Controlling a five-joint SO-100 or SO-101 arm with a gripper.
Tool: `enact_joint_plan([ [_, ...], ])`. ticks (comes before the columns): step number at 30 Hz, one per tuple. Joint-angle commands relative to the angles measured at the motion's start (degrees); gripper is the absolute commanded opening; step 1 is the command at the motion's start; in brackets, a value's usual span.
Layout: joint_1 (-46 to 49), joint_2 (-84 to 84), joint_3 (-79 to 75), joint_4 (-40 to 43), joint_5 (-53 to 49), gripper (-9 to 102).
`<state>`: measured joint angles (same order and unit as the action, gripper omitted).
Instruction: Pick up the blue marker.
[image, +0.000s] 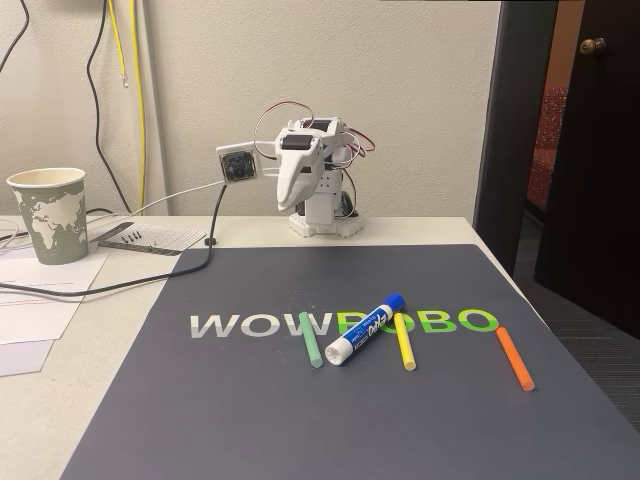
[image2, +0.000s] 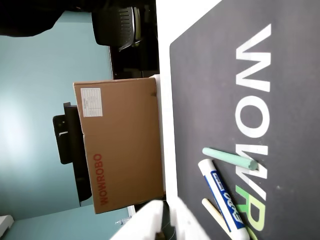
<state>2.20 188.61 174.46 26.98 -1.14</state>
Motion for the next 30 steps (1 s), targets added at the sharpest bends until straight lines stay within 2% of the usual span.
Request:
enact_joint_plan([
  [1, -1.1, 0.8, -2.4, -2.5, -2.4, 0],
  [4, -2.9, -12.7, -12.2, -2.5, -6.0, 0],
  [8, -5.4, -37.9, -39.6, 8.3, -8.8, 0],
  [12, -7.6, -53.5, -59.6, 16.5, -13.8, 0],
  [18, -13.5, -61.7, -63.3, 16.4, -27.9, 1],
  [22, -15.7, -69.8, -71.9, 23.9, -35.2, 4],
  [25, -17.4, -74.0, -76.6, 28.3, -39.0, 5],
  [30, -18.7, -76.9, -76.7, 27.7, -42.6, 5],
])
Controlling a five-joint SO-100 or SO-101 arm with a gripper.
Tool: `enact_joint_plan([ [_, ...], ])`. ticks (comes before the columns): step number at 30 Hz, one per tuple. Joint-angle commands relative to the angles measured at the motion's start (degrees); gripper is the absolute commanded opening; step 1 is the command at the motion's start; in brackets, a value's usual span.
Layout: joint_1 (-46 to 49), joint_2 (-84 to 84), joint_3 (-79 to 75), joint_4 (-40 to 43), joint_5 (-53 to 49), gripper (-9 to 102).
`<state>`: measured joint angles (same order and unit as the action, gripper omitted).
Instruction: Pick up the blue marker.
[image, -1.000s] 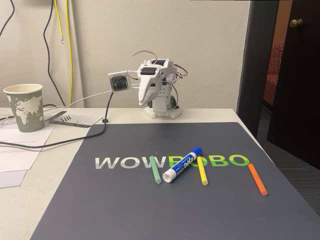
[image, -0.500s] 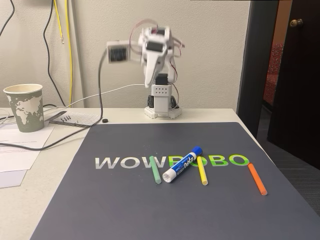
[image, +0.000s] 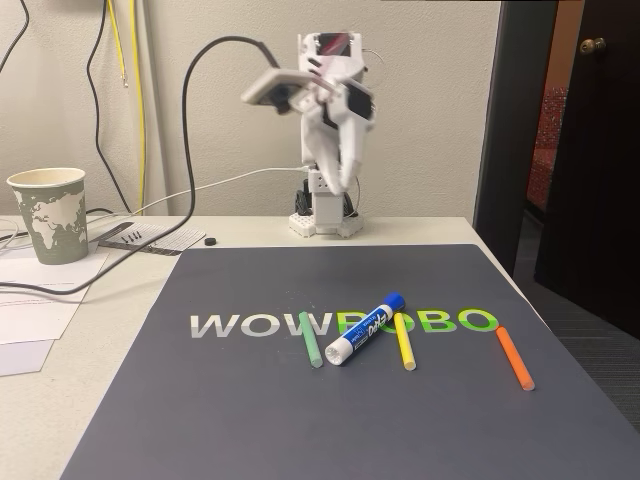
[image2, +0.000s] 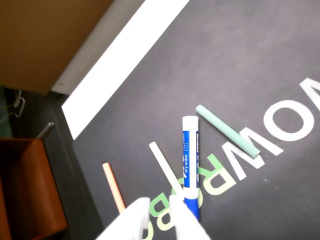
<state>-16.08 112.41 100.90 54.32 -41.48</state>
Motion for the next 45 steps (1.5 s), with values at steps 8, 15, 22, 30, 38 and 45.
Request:
enact_joint_plan([
  [8, -1.4, -6.2, -3.2, 5.5, -13.6, 13],
  [15, -1.1, -12.9, -6.4, 6.5, -17.1, 22],
  [22, 0.1, -20.3, -14.0, 11.2, -20.0, 30],
  [30, 1.4, -26.6, -14.2, 9.1, -24.1, 37],
  [38, 2.5, -32.4, -14.2, 7.9, -24.3, 37],
  [45, 2.5, -35.4, -14.2, 8.4, -25.1, 35],
])
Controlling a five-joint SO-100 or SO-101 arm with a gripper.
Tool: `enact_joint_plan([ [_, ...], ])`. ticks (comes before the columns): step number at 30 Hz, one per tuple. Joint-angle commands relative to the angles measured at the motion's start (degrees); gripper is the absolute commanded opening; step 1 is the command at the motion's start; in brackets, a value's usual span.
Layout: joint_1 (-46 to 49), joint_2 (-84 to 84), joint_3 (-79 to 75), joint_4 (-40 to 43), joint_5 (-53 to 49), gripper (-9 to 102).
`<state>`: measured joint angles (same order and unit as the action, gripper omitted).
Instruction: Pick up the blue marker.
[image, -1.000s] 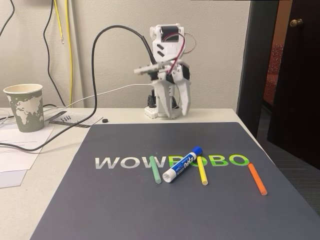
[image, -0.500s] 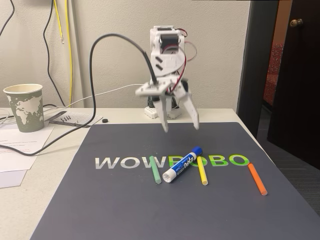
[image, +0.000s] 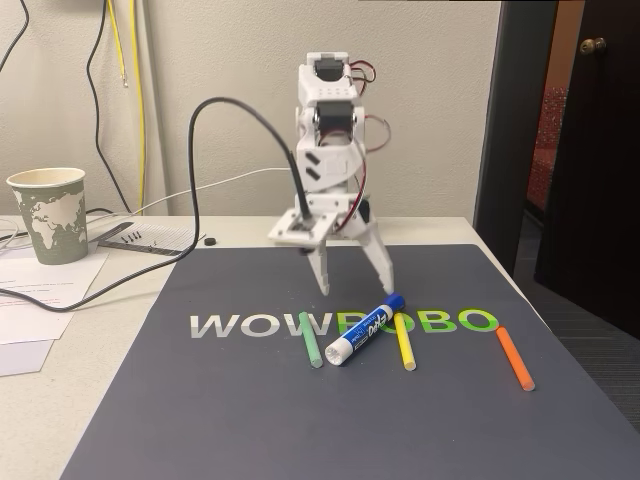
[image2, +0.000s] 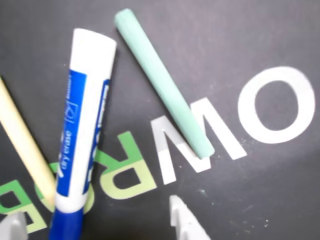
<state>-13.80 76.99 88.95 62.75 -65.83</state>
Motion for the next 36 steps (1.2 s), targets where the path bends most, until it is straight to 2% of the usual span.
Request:
enact_joint_plan([
  [1, 0.2, -0.5, -2.2, -0.1, -1.1, 34],
  [36, -0.4, -7.8, -2.2, -2.2, -5.6, 27],
])
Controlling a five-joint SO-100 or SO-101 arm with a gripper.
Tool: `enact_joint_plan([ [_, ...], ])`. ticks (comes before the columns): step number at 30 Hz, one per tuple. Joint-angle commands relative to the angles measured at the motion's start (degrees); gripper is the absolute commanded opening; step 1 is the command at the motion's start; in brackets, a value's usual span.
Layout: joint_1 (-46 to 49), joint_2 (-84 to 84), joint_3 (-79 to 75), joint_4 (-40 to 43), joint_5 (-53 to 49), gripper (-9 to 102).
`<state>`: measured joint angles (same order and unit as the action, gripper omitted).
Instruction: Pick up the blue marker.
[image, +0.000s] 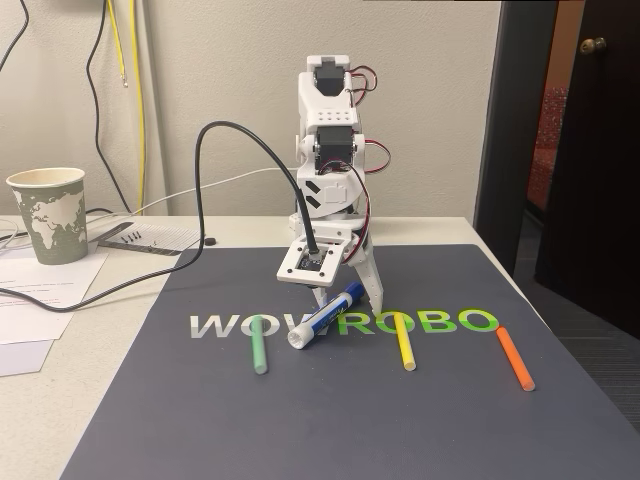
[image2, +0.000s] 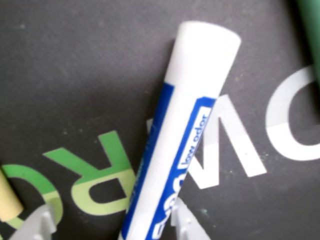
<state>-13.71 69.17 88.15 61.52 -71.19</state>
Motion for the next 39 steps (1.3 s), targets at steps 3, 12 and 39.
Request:
enact_joint_plan([
  [3, -0.4, 0.0, -1.4, -0.9, -0.3, 18],
  [12, -0.8, 0.2, -1.4, -0.6, -0.6, 0],
  [39, -1.9, 5.1, -11.4, 9.5, 3.6, 0],
])
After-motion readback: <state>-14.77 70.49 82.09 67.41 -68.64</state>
